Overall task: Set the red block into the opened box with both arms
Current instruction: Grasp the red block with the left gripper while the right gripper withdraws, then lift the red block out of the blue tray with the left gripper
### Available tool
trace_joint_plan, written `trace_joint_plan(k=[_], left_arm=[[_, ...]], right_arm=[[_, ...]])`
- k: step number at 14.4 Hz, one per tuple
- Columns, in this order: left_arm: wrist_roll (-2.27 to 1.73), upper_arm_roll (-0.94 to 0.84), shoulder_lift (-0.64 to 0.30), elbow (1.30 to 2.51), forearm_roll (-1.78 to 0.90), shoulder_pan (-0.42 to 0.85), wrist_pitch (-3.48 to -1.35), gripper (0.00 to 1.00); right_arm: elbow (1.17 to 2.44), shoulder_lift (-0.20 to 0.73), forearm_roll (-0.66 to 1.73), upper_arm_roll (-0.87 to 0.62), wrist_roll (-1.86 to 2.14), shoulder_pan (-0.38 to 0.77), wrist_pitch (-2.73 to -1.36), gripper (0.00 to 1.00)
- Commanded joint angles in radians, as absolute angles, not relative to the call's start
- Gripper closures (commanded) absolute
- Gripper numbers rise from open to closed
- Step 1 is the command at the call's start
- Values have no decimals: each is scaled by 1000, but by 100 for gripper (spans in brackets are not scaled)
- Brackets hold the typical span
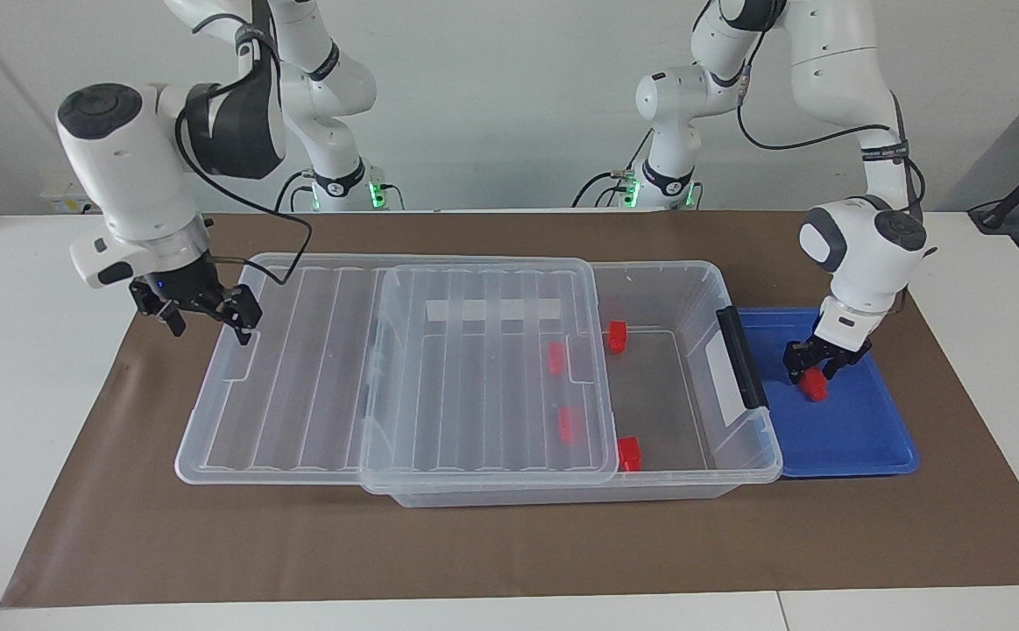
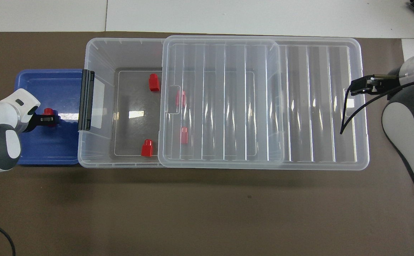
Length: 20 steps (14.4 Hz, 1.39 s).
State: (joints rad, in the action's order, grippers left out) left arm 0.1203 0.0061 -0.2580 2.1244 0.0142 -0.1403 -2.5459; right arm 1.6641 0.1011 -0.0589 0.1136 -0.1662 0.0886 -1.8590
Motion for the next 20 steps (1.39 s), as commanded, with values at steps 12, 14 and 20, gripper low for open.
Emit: trace_joint_plan(k=[12, 14, 20], left_arm=[[-234, -23, -229, 1573, -30, 3, -1789, 100], [-390, -25, -229, 1513, -43, 60, -1738, 100], [-538, -41, -198, 1592, -34, 182, -1851, 100]], right_arm=[[1582, -35, -32, 115, -97, 61, -1509, 0], [1609, -43, -26, 115, -84, 63, -1541, 0], [1626, -49, -26, 117, -71, 66, -1554, 0]])
